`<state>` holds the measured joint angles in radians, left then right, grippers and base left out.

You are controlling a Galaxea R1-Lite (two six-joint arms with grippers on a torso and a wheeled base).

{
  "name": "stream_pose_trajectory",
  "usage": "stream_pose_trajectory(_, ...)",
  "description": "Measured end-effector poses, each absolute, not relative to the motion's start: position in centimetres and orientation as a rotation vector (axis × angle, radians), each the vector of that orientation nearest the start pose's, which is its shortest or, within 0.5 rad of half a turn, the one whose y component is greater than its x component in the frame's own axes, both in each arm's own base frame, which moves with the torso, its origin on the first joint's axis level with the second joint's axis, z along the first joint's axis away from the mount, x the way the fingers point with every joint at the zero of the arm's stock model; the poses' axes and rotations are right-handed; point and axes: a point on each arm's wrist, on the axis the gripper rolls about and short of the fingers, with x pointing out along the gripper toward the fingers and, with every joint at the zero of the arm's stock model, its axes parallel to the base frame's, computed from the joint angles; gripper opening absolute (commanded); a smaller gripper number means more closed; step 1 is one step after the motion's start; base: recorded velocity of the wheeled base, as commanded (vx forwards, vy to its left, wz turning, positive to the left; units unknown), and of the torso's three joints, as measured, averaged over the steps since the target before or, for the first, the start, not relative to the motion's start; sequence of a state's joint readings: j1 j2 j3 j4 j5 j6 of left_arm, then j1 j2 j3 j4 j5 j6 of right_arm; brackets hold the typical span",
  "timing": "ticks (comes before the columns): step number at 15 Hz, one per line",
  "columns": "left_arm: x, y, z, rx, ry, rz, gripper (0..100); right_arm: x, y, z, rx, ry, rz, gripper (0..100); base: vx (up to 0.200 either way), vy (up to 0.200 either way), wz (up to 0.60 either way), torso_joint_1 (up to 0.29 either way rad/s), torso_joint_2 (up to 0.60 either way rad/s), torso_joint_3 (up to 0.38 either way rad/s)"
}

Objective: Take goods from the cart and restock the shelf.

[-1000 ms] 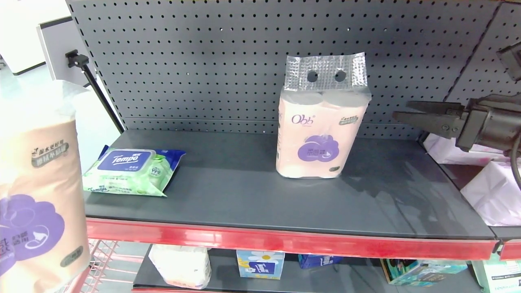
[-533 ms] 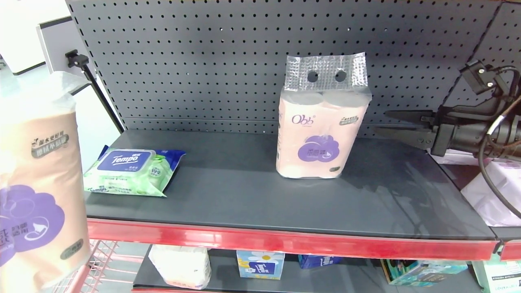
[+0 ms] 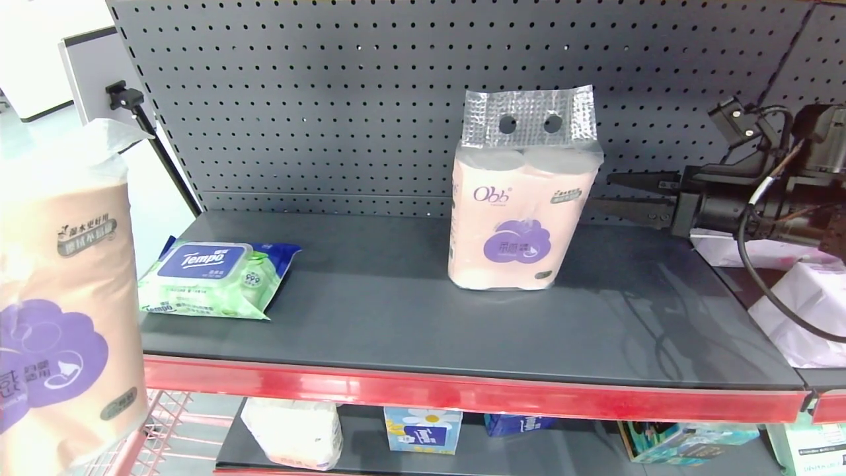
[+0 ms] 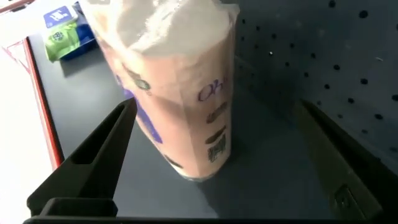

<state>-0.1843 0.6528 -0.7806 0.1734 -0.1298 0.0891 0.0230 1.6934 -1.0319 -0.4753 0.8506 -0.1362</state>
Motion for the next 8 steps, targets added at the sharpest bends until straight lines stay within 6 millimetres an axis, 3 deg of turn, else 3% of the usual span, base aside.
stream_pose_trajectory(8, 2.8, -0.8, 27.6, 0.092, 0.031, -0.313, 0, 33.0, 4.1, 22.8, -0.057, 0.114, 0.947, 100, 0.0, 0.0, 0.0, 0.0, 0.0, 0.0)
